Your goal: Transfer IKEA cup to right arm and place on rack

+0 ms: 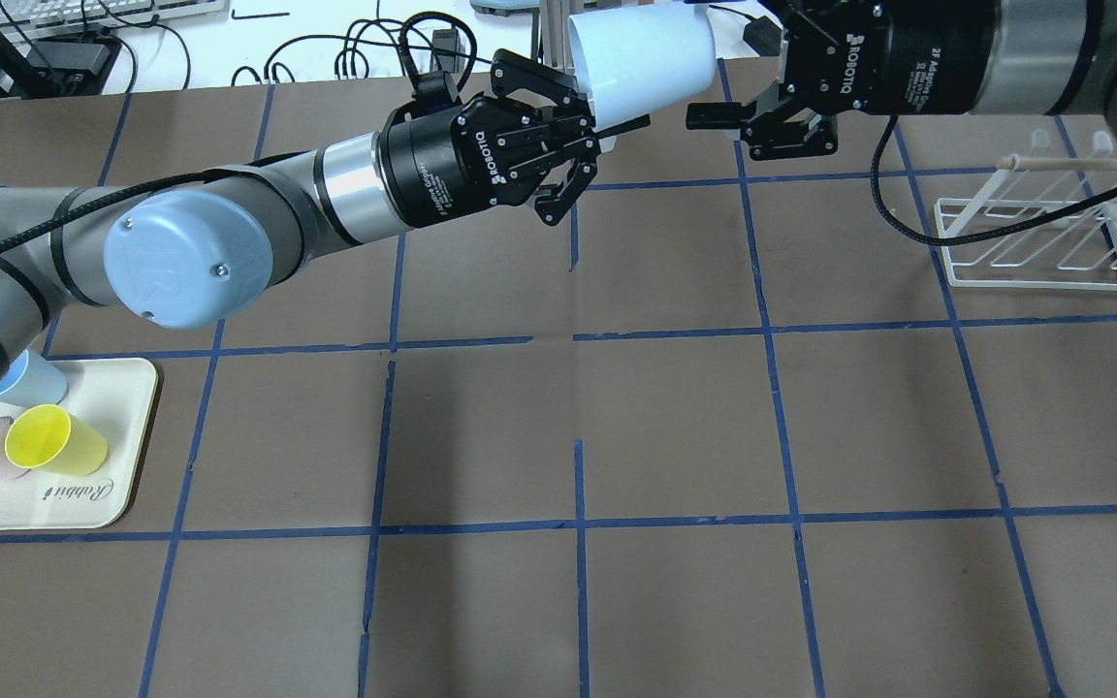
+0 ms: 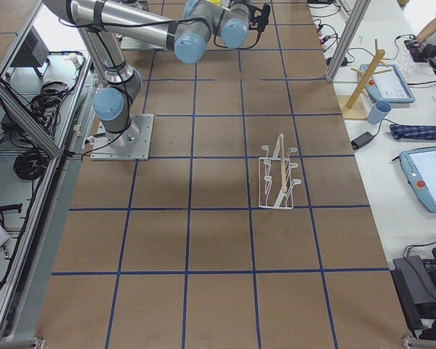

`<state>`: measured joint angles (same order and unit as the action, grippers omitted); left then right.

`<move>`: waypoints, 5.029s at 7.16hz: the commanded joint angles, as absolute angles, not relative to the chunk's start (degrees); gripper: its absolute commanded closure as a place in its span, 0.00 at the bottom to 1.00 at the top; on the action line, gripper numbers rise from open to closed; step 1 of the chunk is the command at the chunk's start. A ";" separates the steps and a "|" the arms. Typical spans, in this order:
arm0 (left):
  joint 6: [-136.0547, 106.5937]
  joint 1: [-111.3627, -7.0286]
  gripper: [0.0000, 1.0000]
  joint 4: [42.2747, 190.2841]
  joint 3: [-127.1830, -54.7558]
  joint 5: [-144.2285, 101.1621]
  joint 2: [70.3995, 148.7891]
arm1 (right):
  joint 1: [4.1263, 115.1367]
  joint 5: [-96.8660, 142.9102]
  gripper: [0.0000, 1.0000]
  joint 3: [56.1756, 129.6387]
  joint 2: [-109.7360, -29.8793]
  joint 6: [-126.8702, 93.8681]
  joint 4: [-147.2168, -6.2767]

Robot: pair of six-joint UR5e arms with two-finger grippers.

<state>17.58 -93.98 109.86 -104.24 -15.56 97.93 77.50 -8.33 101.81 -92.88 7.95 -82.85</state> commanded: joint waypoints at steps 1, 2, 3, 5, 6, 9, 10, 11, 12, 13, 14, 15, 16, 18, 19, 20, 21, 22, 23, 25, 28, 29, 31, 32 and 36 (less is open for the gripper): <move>17.58 -93.96 1.00 109.86 -104.24 -15.56 97.91 | 78.22 -8.35 0.03 101.78 -92.81 8.00 -83.06; 17.58 -93.96 1.00 109.86 -104.24 -15.56 98.00 | 78.22 -8.18 0.13 101.69 -92.73 8.00 -83.06; 17.58 -93.96 1.00 109.86 -104.15 -15.56 97.91 | 78.22 -8.09 0.24 101.52 -92.72 8.00 -83.23; 17.49 -93.96 1.00 109.86 -104.15 -15.73 97.82 | 78.14 -8.00 0.45 101.17 -92.72 7.74 -83.14; 17.40 -93.96 0.64 109.86 -104.24 -15.82 97.82 | 78.05 -8.00 0.50 101.08 -92.72 7.82 -83.23; 14.79 -93.43 0.00 109.95 -104.24 -15.30 96.95 | 77.61 -8.00 0.59 100.99 -92.72 7.73 -83.94; 10.42 -92.73 0.00 109.78 -103.98 -15.12 96.42 | 77.35 -8.09 0.63 100.90 -92.72 7.73 -84.20; 10.46 -91.51 0.00 109.95 -104.41 -14.86 96.50 | 76.65 -8.26 0.69 100.90 -92.72 7.65 -85.16; 10.37 -89.58 0.00 109.95 -104.41 -12.16 96.59 | 75.60 -8.96 0.71 100.64 -92.72 7.04 -85.51; 9.76 -85.99 0.00 109.95 -103.72 -4.21 96.24 | 74.98 -11.40 0.71 99.76 -92.72 6.86 -85.69; 7.41 -81.69 0.00 109.60 -102.84 7.70 95.28 | 74.97 -16.65 0.71 98.45 -92.64 6.86 -86.91; 3.55 -78.52 0.00 107.42 -100.66 20.09 93.97 | 74.88 -26.88 0.71 97.48 -92.64 6.94 -89.36; -1.36 -77.62 0.00 106.27 -96.98 34.05 92.65 | 74.88 -37.34 0.71 97.64 -92.64 6.86 -93.74; -4.39 -77.61 0.00 106.35 -88.28 59.98 91.32 | 74.88 -57.55 0.77 97.56 -92.72 8.08 -98.75; -4.13 -78.04 0.00 106.35 -85.98 71.34 90.36 | 74.88 -68.18 0.78 98.17 -92.72 8.09 -102.27; -3.78 -78.05 0.00 106.26 -85.78 78.15 89.05 | 74.88 -76.38 0.81 98.26 -92.64 9.65 -105.18; -3.69 -78.92 0.00 106.61 -87.17 83.09 87.38 | 74.45 -83.25 0.87 98.26 -92.11 13.93 -105.64; -3.69 -79.97 0.00 106.52 -88.32 85.06 86.06 | 72.18 -85.93 0.89 98.17 -91.85 14.93 -107.91; -3.78 -82.24 0.00 103.48 -89.98 90.47 86.39 | 68.59 -86.74 0.89 98.43 -89.76 17.12 -110.71; -3.69 -87.78 0.00 94.61 -93.93 91.93 87.01 | 64.26 -87.10 0.93 98.44 -85.62 20.21 -116.96; 2.59 -88.95 0.00 92.38 -98.17 92.20 84.56 | 63.11 -87.98 0.93 98.96 -82.27 20.13 -121.64; 2.81 -88.77 0.00 92.20 -98.17 92.20 84.64 | 61.89 -88.07 0.93 100.01 -81.22 20.04 -122.95; 2.81 -88.68 0.00 92.20 -97.82 92.20 84.46 | 61.61 -87.80 0.91 102.03 -80.25 20.13 -126.99; 2.81 -88.68 0.00 91.85 -97.82 92.28 84.46 | 61.61 -87.63 0.89 102.74 -79.46 20.13 -129.09; 2.72 -88.86 0.00 91.84 -97.82 91.85 84.37 | 61.61 -87.36 0.00 102.75 -75.16 20.13 -133.77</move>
